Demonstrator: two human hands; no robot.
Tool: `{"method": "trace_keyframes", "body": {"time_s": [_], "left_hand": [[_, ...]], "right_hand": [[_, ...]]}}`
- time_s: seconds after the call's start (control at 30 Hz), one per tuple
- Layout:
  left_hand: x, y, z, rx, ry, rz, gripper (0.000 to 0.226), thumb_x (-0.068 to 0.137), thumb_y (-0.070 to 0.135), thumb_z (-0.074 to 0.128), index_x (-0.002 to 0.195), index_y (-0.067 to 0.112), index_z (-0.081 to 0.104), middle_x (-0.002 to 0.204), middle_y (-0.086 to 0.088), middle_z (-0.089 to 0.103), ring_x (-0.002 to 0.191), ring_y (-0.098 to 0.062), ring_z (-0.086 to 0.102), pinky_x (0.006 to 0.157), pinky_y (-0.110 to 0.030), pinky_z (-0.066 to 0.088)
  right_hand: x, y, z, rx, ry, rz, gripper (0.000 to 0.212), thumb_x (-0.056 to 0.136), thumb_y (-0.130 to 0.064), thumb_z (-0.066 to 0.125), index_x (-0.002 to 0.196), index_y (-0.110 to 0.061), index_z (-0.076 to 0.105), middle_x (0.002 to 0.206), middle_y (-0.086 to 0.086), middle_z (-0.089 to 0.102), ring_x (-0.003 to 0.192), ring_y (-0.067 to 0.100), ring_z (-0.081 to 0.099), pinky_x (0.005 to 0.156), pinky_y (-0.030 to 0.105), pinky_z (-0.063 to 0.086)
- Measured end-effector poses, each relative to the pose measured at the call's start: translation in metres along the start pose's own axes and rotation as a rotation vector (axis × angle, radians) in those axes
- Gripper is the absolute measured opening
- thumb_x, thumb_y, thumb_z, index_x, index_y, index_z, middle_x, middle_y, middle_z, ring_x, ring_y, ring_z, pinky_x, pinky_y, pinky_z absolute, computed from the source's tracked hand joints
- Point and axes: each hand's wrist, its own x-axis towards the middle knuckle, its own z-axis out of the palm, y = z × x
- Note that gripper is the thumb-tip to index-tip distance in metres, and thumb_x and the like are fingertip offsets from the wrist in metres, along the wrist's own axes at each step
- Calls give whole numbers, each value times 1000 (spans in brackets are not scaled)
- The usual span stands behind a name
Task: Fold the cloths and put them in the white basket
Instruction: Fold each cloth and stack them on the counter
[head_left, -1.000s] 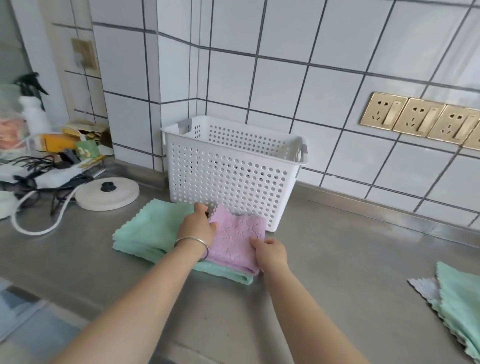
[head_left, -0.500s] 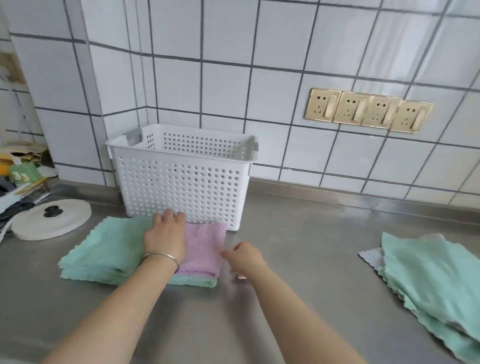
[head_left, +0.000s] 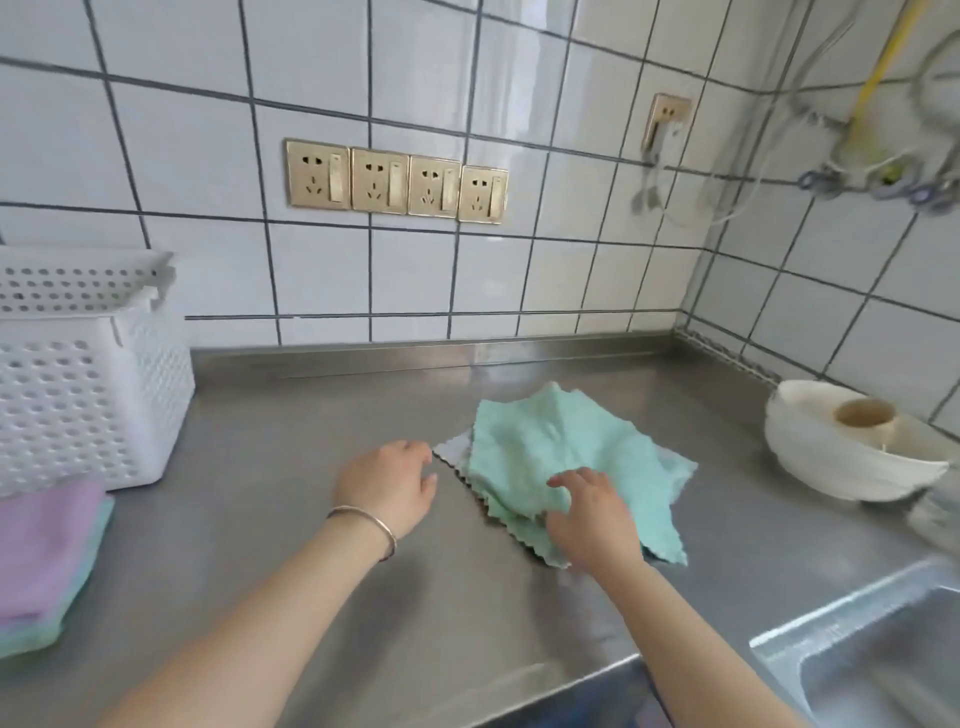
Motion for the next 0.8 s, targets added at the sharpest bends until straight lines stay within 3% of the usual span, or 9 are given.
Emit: {"method": "trace_keyframes", "body": {"time_s": [0.13,0.2,0.27,0.33,0.53,0.6,0.67,0.73,0.8], "left_hand": [[1,65,37,57,-105,164,37,86,44,48,115,24,57,120,2,59,116,-22,53,87,-33,45],[3,88,47,105,-111,224,43,85,50,47,118,24,56,119,1,58,117,-23,49,90,-35,42],[5,103,55,157,-97,261,42,86,49,46,117,23,56,117,0,58,114,-24,50,90,-37,40],[5,112,61,195,-90,257,34,89,40,43,113,21,57,115,-1,59,111,-26,53,89,-37,39],[8,119,66,138,-2,189,18,81,30,51,92,21,63,92,-1,66,92,-25,63,77,-35,44],[16,119,60,134,-29,161,18,52,33,77,63,25,65,61,3,64,60,-17,65,52,-30,46],[26,115,61,144,10,104,30,25,25,84,45,25,61,42,4,56,39,-15,58,37,-22,32],[33,106,61,84,11,12,22,45,22,83,61,26,68,59,3,65,56,-16,66,46,-24,31],[37,96,64,29,57,-92,20,82,22,56,99,27,66,101,3,68,94,-20,66,65,-29,44]], "right_hand": [[1,32,7,-153,-8,-106,41,82,-22,51,122,-21,57,122,-4,56,114,21,48,88,29,41],[2,37,13,-200,48,-185,24,73,-29,58,93,-22,70,96,-5,65,91,22,61,72,31,46],[2,39,17,-265,83,-248,12,52,-35,69,59,-26,66,62,-8,62,57,17,61,49,27,46],[6,45,20,-301,104,-274,21,42,-30,79,46,-25,58,48,-8,56,42,14,54,39,23,38],[14,47,12,-230,180,-314,37,40,-10,84,47,-19,49,37,-5,44,28,11,42,41,20,14],[19,50,10,-212,251,-340,31,45,-7,73,54,-20,47,39,-6,44,29,12,38,44,21,14],[25,56,8,-220,288,-359,35,41,-5,70,60,-21,45,41,-7,44,32,14,33,45,21,15],[30,65,8,-259,278,-360,44,28,1,75,57,-21,51,42,-7,45,34,14,40,44,21,17],[32,75,4,-280,236,-303,48,18,4,77,50,-21,51,41,-5,45,35,14,45,44,21,18]]}}
